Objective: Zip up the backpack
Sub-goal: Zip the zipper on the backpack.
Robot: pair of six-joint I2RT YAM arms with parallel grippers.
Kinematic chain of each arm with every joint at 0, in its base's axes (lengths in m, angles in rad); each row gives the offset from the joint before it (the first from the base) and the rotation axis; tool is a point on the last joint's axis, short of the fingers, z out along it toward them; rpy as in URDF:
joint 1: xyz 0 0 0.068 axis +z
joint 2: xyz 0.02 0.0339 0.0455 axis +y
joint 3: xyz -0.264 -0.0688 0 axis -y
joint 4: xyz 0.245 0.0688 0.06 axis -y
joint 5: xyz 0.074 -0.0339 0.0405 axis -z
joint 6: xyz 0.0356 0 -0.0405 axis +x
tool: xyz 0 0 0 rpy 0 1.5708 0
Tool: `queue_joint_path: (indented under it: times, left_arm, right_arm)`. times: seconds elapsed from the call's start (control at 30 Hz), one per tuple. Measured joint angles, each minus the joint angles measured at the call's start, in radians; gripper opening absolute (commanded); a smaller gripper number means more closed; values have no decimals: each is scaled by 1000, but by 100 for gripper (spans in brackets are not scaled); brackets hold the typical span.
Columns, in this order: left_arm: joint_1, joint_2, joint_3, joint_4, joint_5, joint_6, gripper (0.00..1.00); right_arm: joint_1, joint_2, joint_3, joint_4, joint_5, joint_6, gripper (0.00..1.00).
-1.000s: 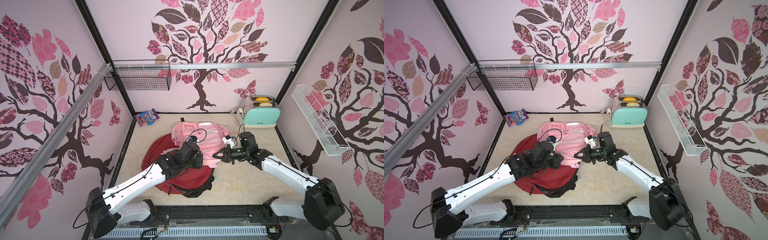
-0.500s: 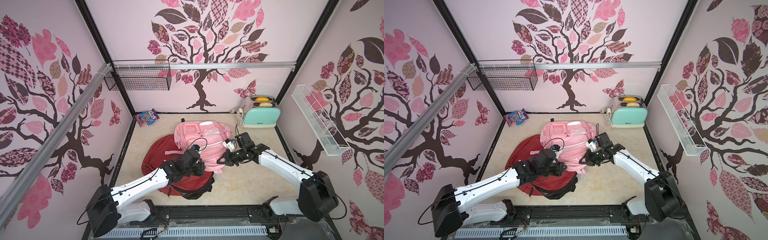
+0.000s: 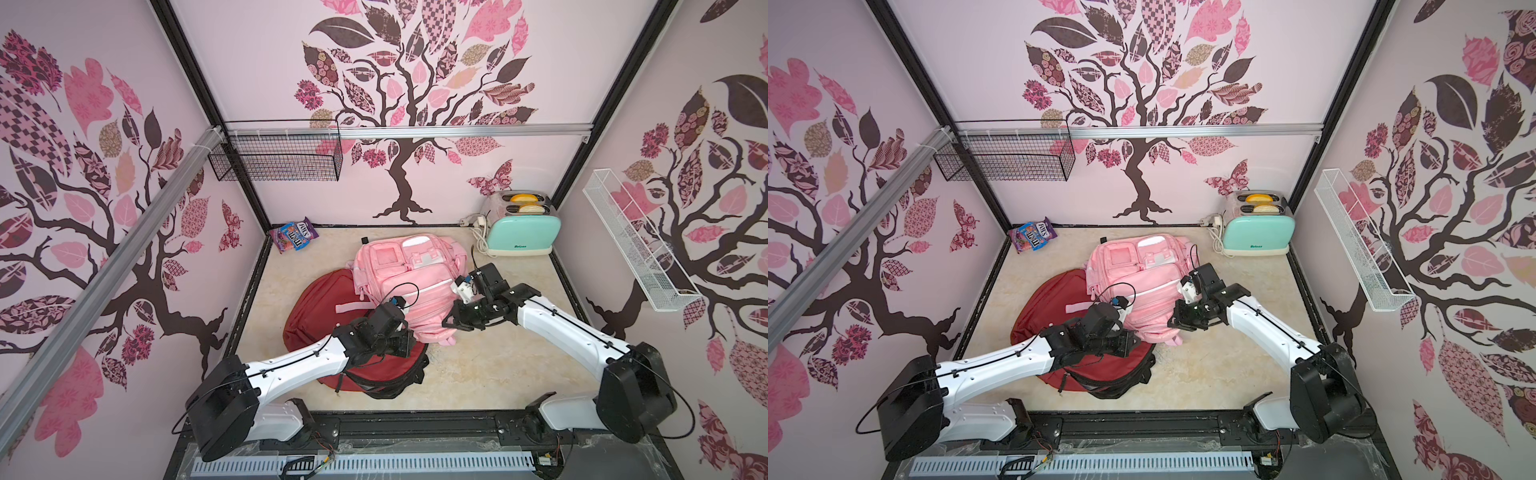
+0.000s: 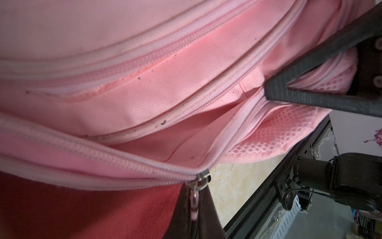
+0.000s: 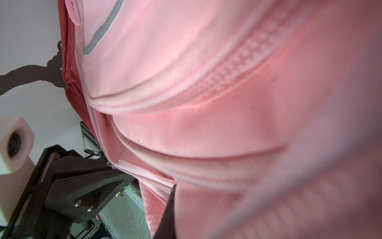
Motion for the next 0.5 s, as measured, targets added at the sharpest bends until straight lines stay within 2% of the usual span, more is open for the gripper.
queue_joint_path:
  times: [0.5]
  left_arm:
    - [2, -2, -56, 94, -2, -11, 0]
  right_arm:
    - [1, 0, -5, 10, 10, -6, 0]
